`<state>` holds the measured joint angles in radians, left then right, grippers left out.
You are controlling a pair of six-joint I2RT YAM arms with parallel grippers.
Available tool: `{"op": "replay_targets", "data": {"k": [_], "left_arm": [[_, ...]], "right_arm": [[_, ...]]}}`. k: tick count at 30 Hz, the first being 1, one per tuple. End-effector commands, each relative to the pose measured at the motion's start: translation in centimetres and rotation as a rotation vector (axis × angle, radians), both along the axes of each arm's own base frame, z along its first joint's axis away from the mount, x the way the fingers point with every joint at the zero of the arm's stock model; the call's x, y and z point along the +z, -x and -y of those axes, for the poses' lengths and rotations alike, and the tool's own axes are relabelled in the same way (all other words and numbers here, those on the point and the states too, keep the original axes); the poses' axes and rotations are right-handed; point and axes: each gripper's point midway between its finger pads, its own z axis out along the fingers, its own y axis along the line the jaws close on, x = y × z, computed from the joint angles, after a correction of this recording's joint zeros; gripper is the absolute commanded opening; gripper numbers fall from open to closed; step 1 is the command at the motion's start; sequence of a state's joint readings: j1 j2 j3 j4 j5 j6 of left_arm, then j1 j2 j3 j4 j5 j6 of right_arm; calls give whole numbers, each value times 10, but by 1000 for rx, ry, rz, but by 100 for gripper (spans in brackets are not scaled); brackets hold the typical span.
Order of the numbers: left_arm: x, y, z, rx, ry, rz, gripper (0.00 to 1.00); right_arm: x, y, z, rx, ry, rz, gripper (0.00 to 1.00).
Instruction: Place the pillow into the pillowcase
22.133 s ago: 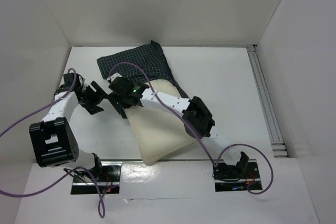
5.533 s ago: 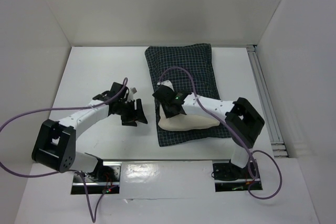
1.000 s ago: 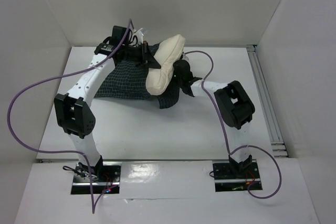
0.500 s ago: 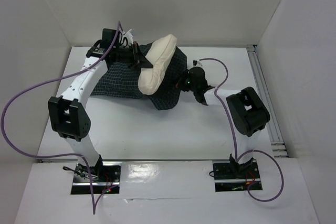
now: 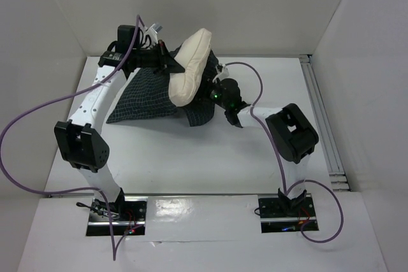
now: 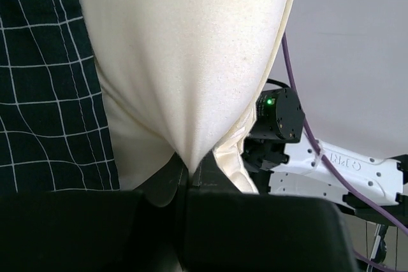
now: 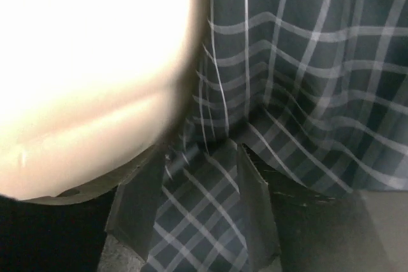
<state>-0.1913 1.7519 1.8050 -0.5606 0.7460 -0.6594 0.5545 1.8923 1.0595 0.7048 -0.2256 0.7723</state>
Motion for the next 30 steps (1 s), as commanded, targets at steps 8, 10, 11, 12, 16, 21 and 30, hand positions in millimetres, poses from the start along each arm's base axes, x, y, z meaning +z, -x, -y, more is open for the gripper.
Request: {"op": "replay_targets", "data": {"k": [8, 10, 11, 12, 16, 21, 30], "left_arm": [[62, 28, 6, -79, 99, 134, 0], [65, 32, 6, -84, 109, 135, 0], [65, 32, 6, -84, 109, 135, 0], [64, 35, 6, -84, 109, 132, 0], [49, 30, 1, -64, 99, 102, 0], [26, 20, -7, 8, 70, 61, 0], [-33, 1, -4, 97, -31, -41, 0]], "right_arm": [[43, -34, -28, -45, -4, 123, 57], [31, -43, -28, -72, 20, 109, 41], [37, -48, -27, -94, 19, 115, 29], [30, -48, -25, -102, 39, 89, 8], [33, -46, 11, -177, 67, 76, 0], [21, -20, 73, -185, 75, 24, 0], [35, 25, 137, -167, 67, 2, 0]]}}
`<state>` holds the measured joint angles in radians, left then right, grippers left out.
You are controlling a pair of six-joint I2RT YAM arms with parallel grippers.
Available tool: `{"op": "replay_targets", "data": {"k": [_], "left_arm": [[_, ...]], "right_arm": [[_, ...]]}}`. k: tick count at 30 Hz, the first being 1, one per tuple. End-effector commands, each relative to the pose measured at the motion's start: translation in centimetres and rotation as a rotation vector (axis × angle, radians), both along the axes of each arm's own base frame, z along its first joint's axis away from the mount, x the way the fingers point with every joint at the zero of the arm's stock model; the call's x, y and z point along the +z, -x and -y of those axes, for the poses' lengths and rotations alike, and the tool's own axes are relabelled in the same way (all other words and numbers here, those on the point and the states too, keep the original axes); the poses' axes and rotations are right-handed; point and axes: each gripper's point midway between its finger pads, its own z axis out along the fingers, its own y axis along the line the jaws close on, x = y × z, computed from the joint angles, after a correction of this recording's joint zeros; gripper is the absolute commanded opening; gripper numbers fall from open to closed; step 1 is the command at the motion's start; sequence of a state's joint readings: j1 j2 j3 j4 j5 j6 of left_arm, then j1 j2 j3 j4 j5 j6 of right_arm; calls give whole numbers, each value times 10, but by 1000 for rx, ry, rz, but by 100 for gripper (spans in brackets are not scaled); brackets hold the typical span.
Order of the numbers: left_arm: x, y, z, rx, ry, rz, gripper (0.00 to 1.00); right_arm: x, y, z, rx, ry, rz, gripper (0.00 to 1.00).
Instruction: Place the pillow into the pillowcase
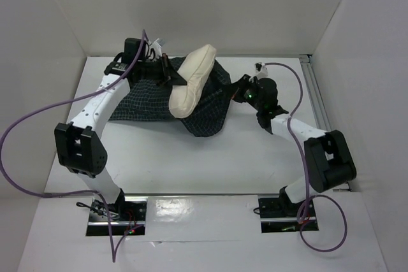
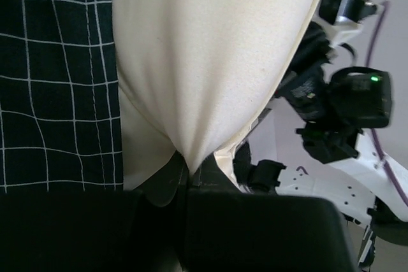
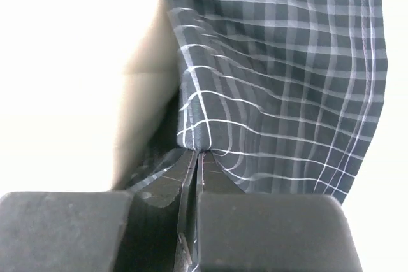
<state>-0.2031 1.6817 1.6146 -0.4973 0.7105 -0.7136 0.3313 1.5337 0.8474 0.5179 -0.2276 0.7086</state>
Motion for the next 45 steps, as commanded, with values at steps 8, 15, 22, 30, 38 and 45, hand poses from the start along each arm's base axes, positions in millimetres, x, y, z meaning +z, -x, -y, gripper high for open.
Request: {"op": "replay_targets", "data": {"k": [8, 15, 22, 30, 38, 45], "left_arm": [[-121, 20, 32, -179, -401, -173, 0], [-190, 63, 29, -276, -656, -254, 0], [-238, 79, 0, -266, -891, -333, 0], [-278, 81, -6, -292, -947, -393, 0], [-306, 91, -13, -337, -979, -446, 0], [-312, 80, -6, -324, -971, -436, 0]], "right_arm": [[65, 12, 32, 55, -142, 159, 0], [102, 9, 66, 22, -335, 258, 0], [146, 5, 94, -18, -384, 383, 0], [218, 40, 95, 17, -381, 581, 0], [263, 46, 99, 12, -381, 701, 0], [286, 70, 65, 181, -350, 788, 0]]}}
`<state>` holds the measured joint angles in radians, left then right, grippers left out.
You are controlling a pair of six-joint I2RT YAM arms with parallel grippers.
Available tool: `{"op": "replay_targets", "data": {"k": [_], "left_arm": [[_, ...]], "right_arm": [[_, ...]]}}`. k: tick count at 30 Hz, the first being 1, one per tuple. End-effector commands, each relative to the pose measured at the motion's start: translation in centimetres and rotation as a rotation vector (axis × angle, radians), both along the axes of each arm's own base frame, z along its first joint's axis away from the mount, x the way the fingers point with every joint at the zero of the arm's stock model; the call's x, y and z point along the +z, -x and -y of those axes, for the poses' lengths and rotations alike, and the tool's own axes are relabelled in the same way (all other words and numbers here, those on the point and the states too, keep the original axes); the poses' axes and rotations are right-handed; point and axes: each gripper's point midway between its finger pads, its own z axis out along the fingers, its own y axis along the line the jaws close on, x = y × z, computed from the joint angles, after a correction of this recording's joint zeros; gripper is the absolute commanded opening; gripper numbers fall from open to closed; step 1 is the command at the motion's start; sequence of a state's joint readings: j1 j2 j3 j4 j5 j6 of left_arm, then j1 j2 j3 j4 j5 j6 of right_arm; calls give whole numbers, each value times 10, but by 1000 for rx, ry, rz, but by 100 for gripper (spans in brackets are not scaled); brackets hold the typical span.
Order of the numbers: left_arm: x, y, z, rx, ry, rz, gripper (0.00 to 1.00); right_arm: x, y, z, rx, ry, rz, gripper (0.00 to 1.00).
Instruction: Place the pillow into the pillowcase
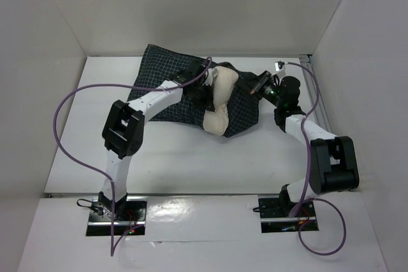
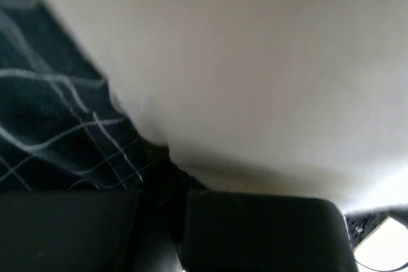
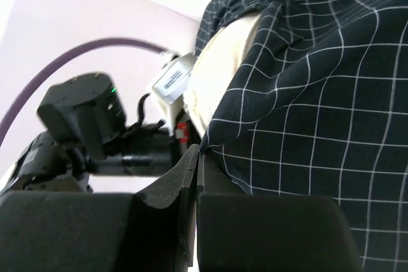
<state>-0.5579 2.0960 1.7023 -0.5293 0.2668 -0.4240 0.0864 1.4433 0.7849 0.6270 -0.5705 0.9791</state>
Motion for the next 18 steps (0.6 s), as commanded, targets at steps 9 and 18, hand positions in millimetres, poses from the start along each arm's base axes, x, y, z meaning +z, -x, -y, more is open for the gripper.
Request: {"op": "replay_targets", "data": {"k": [9, 18], "left_arm": [[-140, 65, -118, 40, -498, -417, 0], [-142, 68, -111, 6, -436, -435, 0]], "right_arm": [[260, 108, -18, 100, 19, 898, 0], [227, 92, -58, 158, 130, 807, 0]]}}
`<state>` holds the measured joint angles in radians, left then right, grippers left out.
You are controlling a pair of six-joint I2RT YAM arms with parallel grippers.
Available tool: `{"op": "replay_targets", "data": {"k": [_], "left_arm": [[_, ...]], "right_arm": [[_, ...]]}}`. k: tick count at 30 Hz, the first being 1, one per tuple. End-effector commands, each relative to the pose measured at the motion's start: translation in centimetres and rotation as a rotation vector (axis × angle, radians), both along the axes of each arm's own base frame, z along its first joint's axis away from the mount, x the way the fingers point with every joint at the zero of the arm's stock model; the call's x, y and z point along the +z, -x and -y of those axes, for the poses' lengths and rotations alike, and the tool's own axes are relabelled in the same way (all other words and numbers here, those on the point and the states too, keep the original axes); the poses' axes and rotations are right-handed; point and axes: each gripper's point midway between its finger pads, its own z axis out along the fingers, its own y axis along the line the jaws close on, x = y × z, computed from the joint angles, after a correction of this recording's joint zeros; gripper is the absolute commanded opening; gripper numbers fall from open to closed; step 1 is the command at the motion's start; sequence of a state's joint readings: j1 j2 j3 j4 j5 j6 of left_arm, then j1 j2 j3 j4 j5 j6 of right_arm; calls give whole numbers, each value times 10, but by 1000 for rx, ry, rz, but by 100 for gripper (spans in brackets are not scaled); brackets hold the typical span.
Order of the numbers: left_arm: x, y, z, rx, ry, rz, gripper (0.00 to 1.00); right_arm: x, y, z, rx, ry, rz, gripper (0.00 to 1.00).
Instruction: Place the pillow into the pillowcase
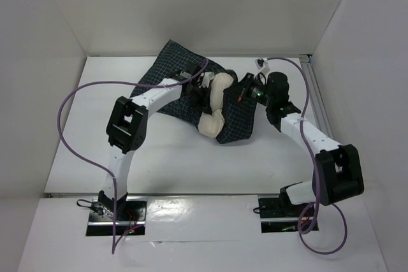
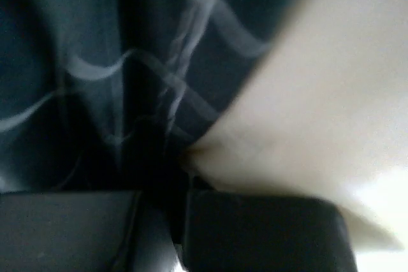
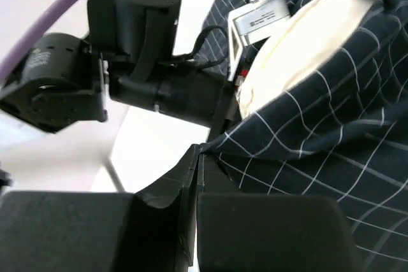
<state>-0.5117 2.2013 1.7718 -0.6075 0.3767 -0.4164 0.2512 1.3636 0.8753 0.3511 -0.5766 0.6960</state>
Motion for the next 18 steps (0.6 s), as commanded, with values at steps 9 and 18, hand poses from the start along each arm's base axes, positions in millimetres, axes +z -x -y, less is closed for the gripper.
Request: {"op": "replay_targets", "data": {"k": [9, 18], "left_arm": [[-26, 130, -101, -57, -492, -192, 0], [-9, 175, -72, -65, -609, -183, 17]], "right_arm": [[111, -36, 63, -274, -83, 264, 0], [27, -1, 79, -284, 83, 76, 0]]}}
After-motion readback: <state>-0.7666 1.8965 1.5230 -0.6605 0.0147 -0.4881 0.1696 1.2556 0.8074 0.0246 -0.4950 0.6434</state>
